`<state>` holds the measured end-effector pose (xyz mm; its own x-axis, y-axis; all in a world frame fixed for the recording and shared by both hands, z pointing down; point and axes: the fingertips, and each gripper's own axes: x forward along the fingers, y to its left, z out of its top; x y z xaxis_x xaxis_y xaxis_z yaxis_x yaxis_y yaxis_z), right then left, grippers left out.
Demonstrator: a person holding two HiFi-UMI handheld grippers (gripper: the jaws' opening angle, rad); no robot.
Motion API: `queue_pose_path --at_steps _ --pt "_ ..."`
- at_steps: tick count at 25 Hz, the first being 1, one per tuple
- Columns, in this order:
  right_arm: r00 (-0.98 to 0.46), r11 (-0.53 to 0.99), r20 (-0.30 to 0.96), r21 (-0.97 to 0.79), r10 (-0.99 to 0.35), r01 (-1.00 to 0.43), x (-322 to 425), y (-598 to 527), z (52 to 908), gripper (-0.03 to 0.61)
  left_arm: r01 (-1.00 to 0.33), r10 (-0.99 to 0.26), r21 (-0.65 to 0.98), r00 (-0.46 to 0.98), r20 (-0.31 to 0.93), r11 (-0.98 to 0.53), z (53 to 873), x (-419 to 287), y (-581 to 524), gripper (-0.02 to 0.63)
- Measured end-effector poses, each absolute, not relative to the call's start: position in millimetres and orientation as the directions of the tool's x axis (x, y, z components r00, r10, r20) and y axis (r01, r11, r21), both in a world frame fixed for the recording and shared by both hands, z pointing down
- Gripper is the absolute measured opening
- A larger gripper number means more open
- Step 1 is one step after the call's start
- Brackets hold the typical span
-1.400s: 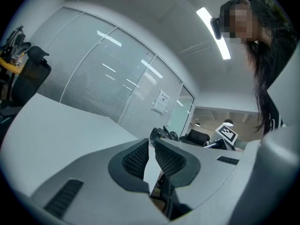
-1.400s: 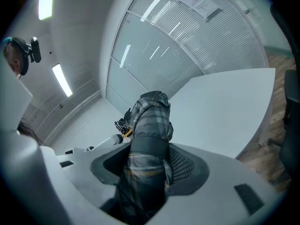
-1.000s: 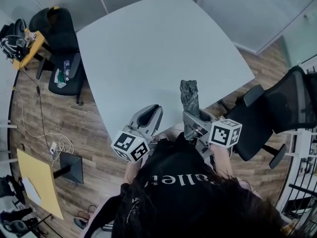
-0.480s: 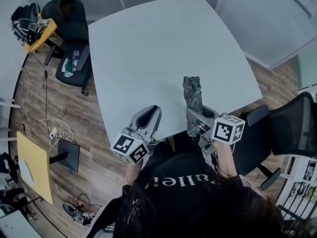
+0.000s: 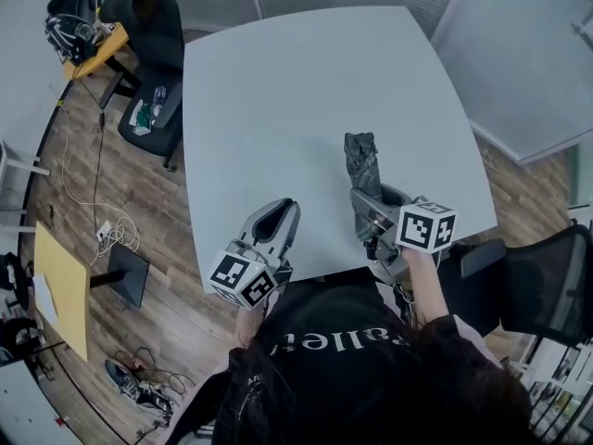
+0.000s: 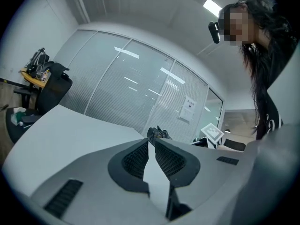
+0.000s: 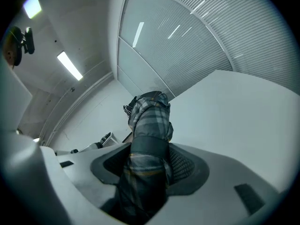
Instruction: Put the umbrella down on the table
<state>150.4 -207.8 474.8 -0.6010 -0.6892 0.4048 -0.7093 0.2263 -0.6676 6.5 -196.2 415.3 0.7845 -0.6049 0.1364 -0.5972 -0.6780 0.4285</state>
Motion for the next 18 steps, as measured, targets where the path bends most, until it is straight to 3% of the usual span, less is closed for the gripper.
queue_pose_path --at_steps 10,18 --pt "-0.622 0.302 0.478 -0.586 -0.620 -0.752 165 -333 504 0.238 -0.669 -0.672 0.403 0.723 0.159 -0.624 402 -1 -230 0.058" --pt "-0.529 0.292 0.617 -0.448 -0.582 -0.845 181 -422 559 0.238 -0.705 -0.705 0.402 0.686 0.179 -0.584 402 -8 -240 0.058"
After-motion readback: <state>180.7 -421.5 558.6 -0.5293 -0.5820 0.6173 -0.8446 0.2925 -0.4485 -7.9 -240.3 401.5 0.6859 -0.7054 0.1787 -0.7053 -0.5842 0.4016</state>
